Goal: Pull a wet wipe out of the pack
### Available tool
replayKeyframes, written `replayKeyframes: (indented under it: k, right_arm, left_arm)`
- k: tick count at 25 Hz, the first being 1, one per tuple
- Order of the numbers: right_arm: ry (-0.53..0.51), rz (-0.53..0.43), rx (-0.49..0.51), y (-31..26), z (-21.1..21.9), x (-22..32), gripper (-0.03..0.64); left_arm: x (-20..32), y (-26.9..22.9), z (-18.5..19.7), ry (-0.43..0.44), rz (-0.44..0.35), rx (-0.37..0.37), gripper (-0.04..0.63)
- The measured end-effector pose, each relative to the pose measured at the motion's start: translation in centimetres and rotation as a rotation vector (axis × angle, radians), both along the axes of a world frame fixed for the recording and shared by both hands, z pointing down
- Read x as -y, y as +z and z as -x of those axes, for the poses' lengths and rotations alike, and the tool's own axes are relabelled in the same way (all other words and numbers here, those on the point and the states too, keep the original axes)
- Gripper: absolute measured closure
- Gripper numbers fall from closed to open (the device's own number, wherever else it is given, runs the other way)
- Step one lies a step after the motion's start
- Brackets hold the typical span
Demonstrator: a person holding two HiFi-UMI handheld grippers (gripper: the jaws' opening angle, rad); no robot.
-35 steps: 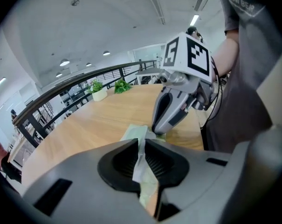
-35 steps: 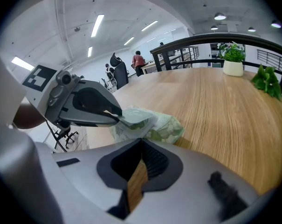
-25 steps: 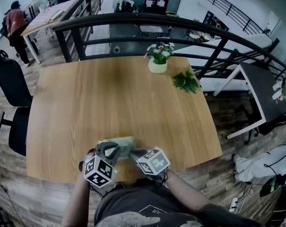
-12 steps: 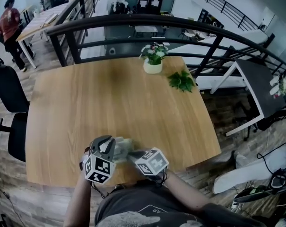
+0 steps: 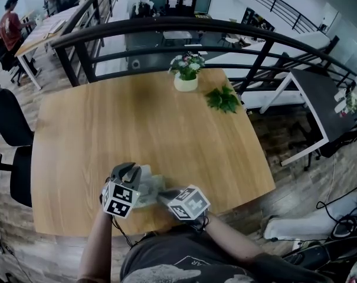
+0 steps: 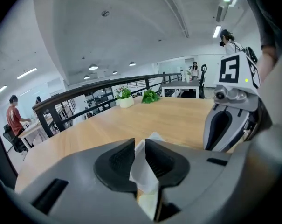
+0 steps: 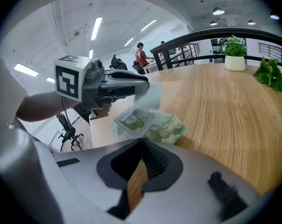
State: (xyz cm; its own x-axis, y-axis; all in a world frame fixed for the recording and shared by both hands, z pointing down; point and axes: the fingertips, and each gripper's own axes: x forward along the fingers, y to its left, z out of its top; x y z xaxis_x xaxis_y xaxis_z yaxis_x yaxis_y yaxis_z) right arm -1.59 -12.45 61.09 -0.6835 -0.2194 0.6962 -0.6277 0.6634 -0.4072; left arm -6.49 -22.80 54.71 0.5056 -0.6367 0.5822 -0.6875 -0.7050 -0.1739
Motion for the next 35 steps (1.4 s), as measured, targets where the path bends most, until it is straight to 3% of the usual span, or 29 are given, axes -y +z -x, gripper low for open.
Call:
replayKeyframes:
  k: [8, 11, 17, 28, 35]
  right_arm:
    - [-0.015, 0.019, 0.005, 0.1, -0.1, 0.0, 0.589]
    - [-0.009, 0.017, 0.005, 0.1, 0.0, 0.0, 0.589]
    - [-0.002, 0.012, 0.000, 0.1, -0.2, 0.0, 0.589]
    - [0.045, -0.013, 0.002, -0.6, -0.1, -0.2, 0.588]
    - [0.045, -0.015, -0.004, -0.5, -0.1, 0.0, 0.588]
  left_arm:
    - [1.5, 2.2, 0.1, -0.049, 0.082, -0.018, 0.522]
    - [1.6, 2.5, 0.3, -0.054, 0.087, -0.016, 0.483]
    - [0.8, -0.6, 0.9, -0.087, 0.058, -0.085, 0.446]
    - [-6.5, -1.5, 0.4, -0.072, 0.088, -0.129, 0.399]
    - [-8.7, -0.5, -0.8, -0.072, 0.092, -0.105, 0.382]
